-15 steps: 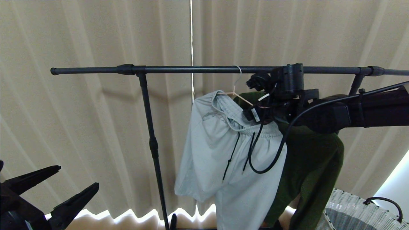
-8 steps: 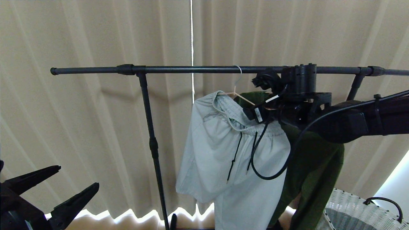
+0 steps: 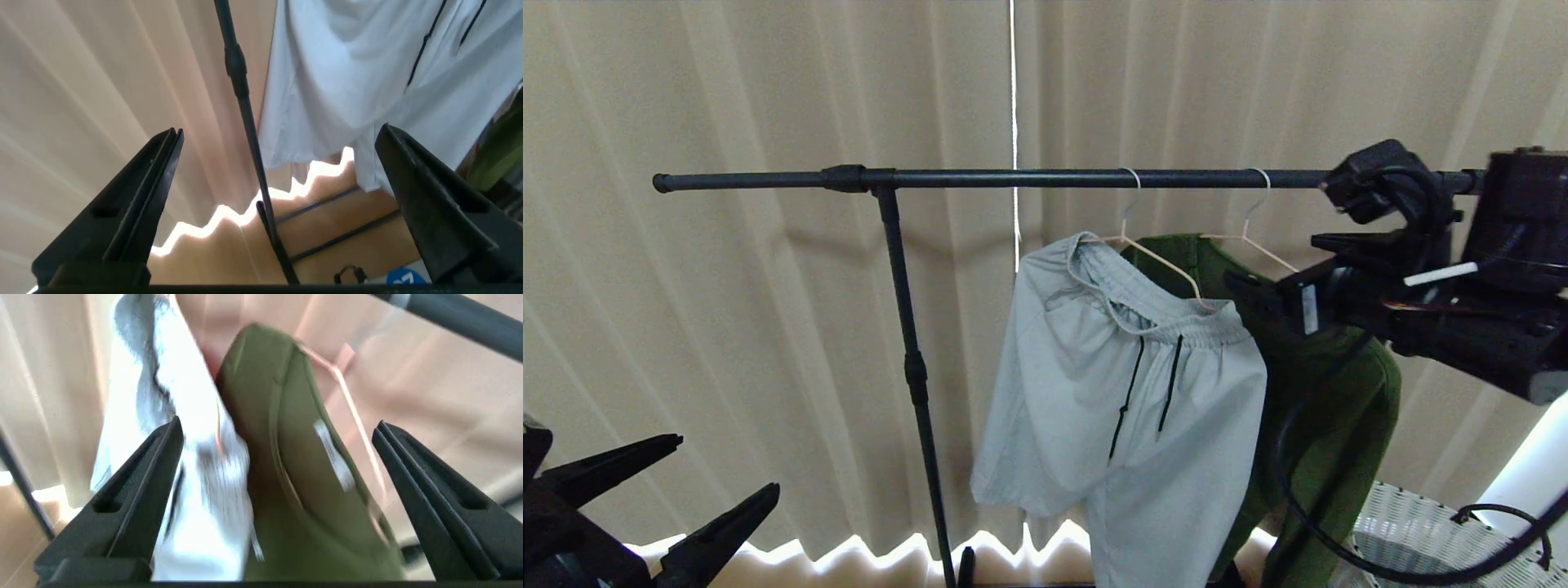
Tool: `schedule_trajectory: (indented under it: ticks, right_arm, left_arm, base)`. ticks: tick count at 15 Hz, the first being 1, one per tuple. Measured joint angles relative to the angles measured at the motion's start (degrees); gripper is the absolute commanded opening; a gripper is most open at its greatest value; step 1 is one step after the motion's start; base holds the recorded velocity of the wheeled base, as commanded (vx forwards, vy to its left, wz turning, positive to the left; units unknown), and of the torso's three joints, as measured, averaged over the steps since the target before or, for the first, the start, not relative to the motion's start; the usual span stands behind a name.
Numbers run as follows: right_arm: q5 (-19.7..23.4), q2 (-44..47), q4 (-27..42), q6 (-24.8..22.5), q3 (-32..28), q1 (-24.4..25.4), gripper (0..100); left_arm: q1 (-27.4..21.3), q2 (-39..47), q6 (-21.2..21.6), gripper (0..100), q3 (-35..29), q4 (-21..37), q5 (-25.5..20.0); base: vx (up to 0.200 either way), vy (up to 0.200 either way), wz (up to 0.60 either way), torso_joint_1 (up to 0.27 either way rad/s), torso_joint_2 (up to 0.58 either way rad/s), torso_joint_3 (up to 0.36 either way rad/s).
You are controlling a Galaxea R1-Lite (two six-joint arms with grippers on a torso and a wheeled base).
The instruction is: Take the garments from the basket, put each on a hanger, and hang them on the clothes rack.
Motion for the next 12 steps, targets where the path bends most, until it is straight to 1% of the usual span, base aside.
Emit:
schedule_trajectory:
  ticks: [3,6,7,9,12]
  right_arm:
    - [0.7,-9.5,0.0,-0.1,8.9,-2.0,100]
    - [0.8,-15.7,-0.1,-0.1,15.9,-3.8,100]
    - [0.8,-17.3,-0.1,-0.1,17.9,-4.4,100]
    - [0.7,-20.5,0.2,-0.2,22.3,-6.7,100]
    - [0.8,-24.2,0.2,-0.2,28.4,-13.1,100]
  left_arm:
    - [0.1,-0.4,0.0,100,0.1,0.0,0.0]
    - [0.4,-1.5,-0.2,100,0.3,0.0,0.2]
    - [1.2,-2.1,-0.1,100,0.5,0.1,0.2]
    - [3.9,-3.6,1.5,100,1.1,0.3,0.2]
    - [8.9,-5.0,3.6,100,1.5,0.3,0.2]
  base:
    - [0.0,0.0,0.0,0.0,0.0,0.0]
    - [0.0,0.0,0.0,0.0,0.0,0.0]
    - [0.0,0.0,0.0,0.0,0.0,0.0]
    - [0.0,0.0,0.0,0.0,0.0,0.0]
    - [0.0,0.0,0.0,0.0,0.0,0.0]
